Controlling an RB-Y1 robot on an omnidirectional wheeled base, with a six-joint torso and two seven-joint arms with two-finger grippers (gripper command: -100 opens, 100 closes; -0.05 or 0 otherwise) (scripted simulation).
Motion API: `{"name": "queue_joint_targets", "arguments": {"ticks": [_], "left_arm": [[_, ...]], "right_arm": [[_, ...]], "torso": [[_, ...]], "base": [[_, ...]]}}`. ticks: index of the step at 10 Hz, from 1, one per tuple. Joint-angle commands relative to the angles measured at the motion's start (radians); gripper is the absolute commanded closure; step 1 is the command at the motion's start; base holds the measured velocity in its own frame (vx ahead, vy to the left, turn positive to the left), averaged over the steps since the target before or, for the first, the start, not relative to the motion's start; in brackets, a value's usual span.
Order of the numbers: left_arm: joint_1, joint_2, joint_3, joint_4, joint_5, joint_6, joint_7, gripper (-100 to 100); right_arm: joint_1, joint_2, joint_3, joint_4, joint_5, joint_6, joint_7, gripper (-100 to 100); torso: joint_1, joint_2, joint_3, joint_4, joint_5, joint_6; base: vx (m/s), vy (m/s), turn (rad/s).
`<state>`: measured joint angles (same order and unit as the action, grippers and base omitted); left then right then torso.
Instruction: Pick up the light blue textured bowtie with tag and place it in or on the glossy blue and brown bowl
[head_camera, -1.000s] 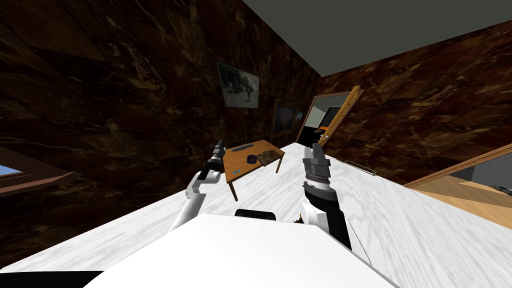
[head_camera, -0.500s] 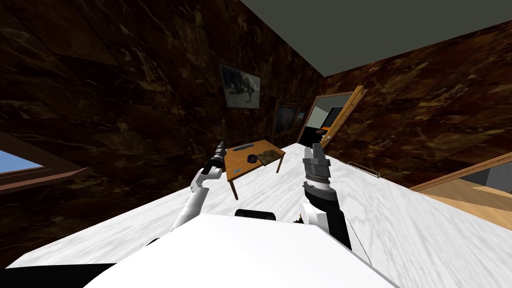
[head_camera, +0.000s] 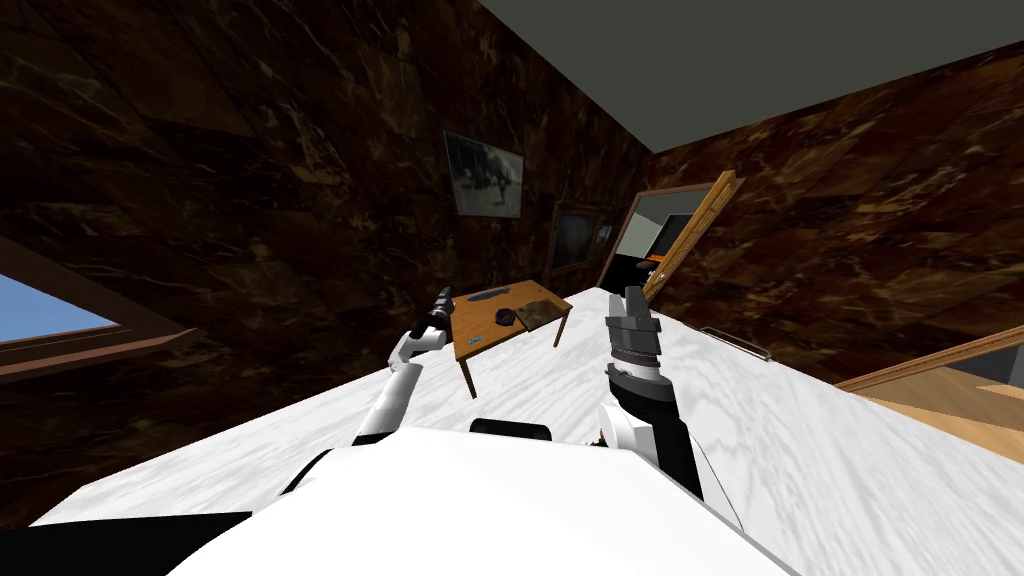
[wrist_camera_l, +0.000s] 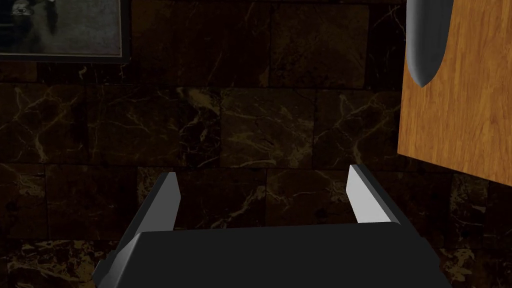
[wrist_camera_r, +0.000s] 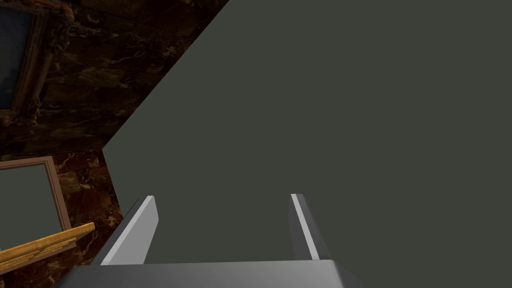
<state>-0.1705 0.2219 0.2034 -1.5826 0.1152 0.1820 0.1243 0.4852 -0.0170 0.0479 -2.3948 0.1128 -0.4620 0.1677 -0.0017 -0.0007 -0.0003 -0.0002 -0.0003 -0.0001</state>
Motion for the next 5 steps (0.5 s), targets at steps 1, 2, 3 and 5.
{"name": "queue_joint_targets", "arguments": {"ticks": [1,2,3,5], "left_arm": [[-0.019,-0.003,0.006,0.034,0.001,0.047,0.002,-100],[-0.055,0.000,0.014,0.069,0.007,0.077,0.007,-100],[-0.055,0.000,0.014,0.095,0.007,0.100,0.007,-100],[-0.088,0.003,0.022,0.159,0.012,0.155,0.010,-100]], "right_arm": [[0.000,0.000,0.000,0.000,0.000,0.000,0.000,0],[0.000,0.000,0.000,0.000,0.000,0.000,0.000,0],[0.000,0.000,0.000,0.000,0.000,0.000,0.000,0],[0.000,0.000,0.000,0.000,0.000,0.000,0.000,0]], "torso": [[0.000,0.000,0.000,0.000,0.000,0.000],[0.000,0.000,0.000,0.000,0.000,0.000],[0.000,-0.001,0.000,0.000,0.000,0.000],[-0.001,-0.002,-0.001,0.000,0.000,0.000]], "base": [[0.004,-0.019,0.028],[0.013,-0.028,0.057],[0.017,-0.025,0.032],[0.026,-0.026,0.038]]}}
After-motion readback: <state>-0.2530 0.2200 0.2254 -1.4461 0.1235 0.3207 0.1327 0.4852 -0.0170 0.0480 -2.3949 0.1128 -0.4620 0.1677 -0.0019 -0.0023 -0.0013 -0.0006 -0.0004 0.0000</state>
